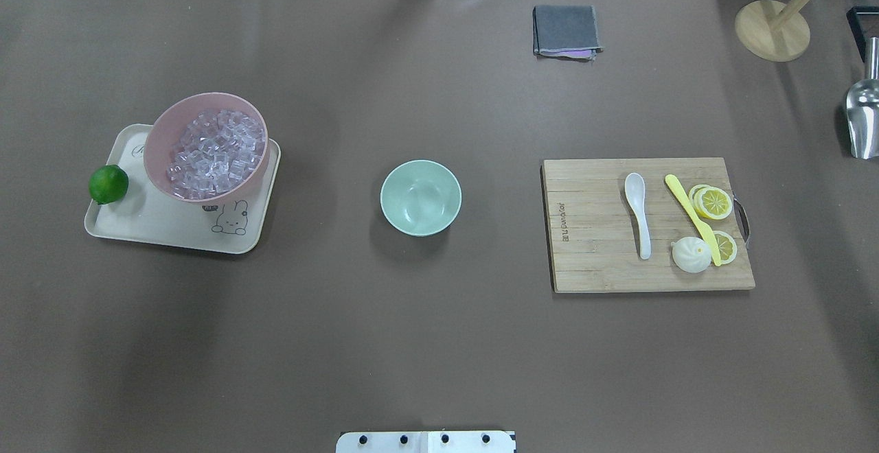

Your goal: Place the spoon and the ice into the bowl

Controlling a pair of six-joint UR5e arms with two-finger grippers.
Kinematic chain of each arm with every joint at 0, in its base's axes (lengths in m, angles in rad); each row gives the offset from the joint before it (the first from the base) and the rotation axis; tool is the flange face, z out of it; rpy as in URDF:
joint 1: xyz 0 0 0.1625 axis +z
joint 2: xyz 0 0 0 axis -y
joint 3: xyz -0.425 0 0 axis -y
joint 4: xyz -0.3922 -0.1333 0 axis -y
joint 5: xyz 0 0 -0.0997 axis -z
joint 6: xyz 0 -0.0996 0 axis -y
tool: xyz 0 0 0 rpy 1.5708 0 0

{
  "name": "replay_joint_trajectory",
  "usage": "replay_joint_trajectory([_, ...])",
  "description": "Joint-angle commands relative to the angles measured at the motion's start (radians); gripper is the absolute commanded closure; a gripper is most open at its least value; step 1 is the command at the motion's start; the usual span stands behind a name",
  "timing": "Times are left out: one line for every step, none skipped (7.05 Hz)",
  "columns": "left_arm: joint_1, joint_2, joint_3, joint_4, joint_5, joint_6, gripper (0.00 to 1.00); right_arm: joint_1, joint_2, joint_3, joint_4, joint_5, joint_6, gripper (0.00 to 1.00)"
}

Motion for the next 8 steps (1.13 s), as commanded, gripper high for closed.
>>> replay_joint_trajectory([0.0,0.0,0.02,0.0,0.001,0.0,0.02,0.0,-0.001,0.0,0.0,0.0,0.001,0.0])
replay_joint_trajectory([0.0,0.0,0.024,0.0,0.002,0.0,0.02,0.0,-0.001,0.0,0.0,0.005,0.001,0.0])
replay_joint_trajectory([0.0,0.0,0.024,0.0,0.002,0.0,0.02,0.0,-0.001,0.0,0.002,0.012,-0.005,0.0])
replay_joint_trajectory([0.0,0.001,0.022,0.0,0.002,0.002,0.02,0.0,-0.001,0.001,0.002,0.017,-0.005,0.0])
replay_joint_trajectory([0.0,0.001,0.021,0.0,0.002,0.002,0.02,0.0,0.002,0.0,0.002,0.017,-0.005,0.0])
replay_joint_trajectory([0.0,0.0,0.024,0.0,0.002,0.0,0.02,0.001,0.007,0.0,0.0,0.02,-0.004,0.0])
replay_joint_trajectory([0.0,0.0,0.019,0.0,0.0,0.0,0.02,0.0,0.007,0.0,0.0,0.019,-0.001,0.0])
replay_joint_trajectory([0.0,0.0,0.021,0.0,0.0,0.0,0.02,0.0,0.01,-0.002,-0.001,0.014,0.002,0.0])
